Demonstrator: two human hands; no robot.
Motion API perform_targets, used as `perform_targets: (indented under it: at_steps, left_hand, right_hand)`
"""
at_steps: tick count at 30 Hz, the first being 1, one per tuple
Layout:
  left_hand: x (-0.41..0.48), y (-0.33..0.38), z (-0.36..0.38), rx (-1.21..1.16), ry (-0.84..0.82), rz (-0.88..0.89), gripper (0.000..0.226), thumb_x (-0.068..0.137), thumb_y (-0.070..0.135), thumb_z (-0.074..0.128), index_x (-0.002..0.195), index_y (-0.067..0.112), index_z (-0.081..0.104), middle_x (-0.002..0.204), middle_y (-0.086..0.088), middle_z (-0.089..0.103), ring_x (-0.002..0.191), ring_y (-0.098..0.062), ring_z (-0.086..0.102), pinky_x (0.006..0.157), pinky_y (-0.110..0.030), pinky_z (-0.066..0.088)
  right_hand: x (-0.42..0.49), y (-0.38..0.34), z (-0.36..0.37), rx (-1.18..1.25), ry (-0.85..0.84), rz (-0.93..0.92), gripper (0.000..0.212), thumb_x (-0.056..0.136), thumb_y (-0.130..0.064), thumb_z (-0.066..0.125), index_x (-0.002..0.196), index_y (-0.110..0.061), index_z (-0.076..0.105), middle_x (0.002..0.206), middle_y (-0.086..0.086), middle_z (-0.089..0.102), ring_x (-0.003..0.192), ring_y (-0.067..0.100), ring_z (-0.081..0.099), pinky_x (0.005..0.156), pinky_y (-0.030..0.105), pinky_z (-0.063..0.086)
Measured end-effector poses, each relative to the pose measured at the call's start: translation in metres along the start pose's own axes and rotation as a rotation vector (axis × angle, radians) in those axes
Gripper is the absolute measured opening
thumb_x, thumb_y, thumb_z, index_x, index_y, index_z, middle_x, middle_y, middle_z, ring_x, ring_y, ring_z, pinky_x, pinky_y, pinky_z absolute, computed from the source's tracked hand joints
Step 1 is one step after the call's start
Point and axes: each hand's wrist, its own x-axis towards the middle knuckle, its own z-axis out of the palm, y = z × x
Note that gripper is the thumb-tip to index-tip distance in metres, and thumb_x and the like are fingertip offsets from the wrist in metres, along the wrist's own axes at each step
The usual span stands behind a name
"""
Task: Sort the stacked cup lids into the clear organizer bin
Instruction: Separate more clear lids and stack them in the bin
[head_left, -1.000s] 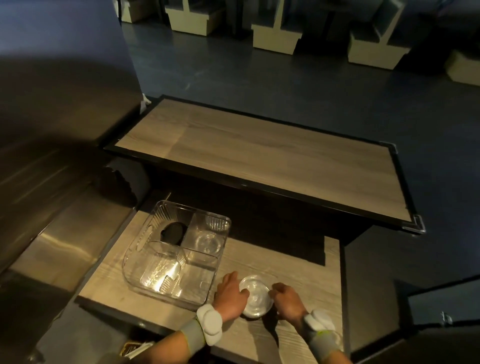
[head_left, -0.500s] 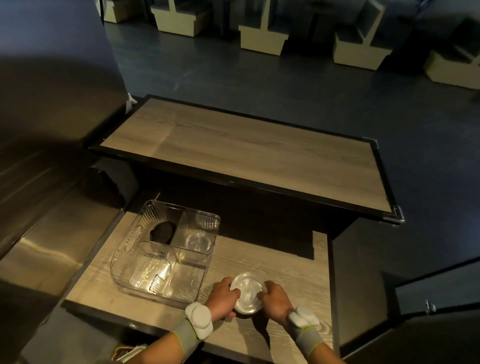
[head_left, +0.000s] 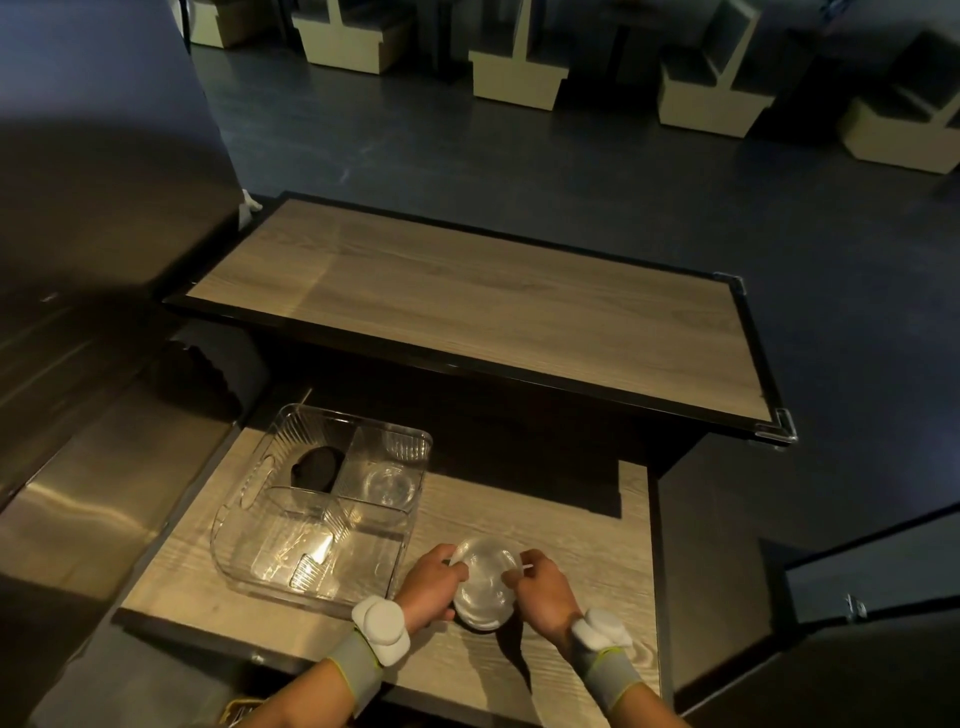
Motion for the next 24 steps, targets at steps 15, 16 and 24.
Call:
perform_targets:
  at_steps: [15,16,24]
  left_hand:
    - [-0.007,0.006,-0.003,-0.222,-0.072,0.039,0.031,0.091,0.014,0.053,0.122,0.012,0.055,0.121,-0.023,0.060,0.087,-0.031,0.067,0.073,-0.044,0.063]
    - [-0.009,0.008,-0.003,-0.245,-0.086,0.046,0.030,0.092,0.012,0.052,0.122,0.011,0.054,0.121,-0.023,0.059,0.088,-0.032,0.068,0.075,-0.047,0.063]
    - [-0.032,0.016,-0.009,-0.378,-0.154,0.130,0.023,0.094,0.009,0.053,0.115,0.014,0.059,0.114,-0.019,0.064,0.102,-0.038,0.068,0.085,-0.057,0.057]
  right_hand:
    - [-0.013,-0.005,-0.017,0.336,-0.078,0.060,0.015,0.092,-0.019,0.058,0.105,-0.013,0.064,0.084,0.008,0.067,0.067,0.019,0.059,0.058,0.029,0.048]
    - [-0.016,-0.005,-0.019,0.357,-0.087,0.053,0.015,0.093,-0.018,0.058,0.104,-0.014,0.065,0.084,0.008,0.067,0.067,0.019,0.059,0.057,0.027,0.049]
    - [-0.035,-0.017,-0.030,0.310,-0.129,-0.086,0.023,0.095,-0.025,0.055,0.115,-0.020,0.063,0.099,0.003,0.071,0.076,0.016,0.069,0.062,0.022,0.055]
